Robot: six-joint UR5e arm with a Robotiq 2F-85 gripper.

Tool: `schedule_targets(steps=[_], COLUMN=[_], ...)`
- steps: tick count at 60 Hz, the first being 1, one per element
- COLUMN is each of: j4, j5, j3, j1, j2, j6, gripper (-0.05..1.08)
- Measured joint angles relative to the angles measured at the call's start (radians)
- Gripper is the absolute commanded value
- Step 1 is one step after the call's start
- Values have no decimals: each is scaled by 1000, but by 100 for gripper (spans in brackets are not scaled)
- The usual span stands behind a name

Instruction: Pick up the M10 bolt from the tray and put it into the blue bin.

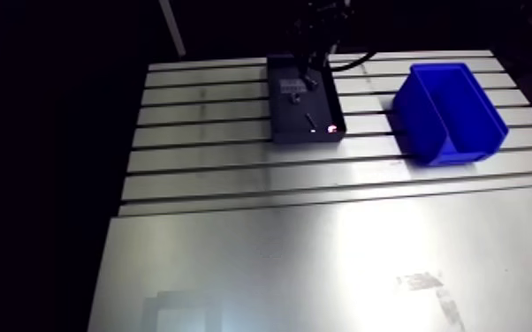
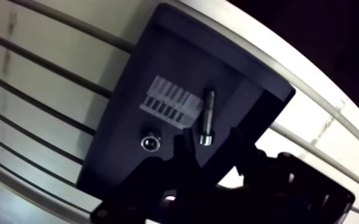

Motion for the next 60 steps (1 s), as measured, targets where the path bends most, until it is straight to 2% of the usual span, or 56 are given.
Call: schedule_targets(steps=[60], j4=[-21], j5=[-4], j3=[0], j1=[7], j2=[32], j6=[4], gripper=[61])
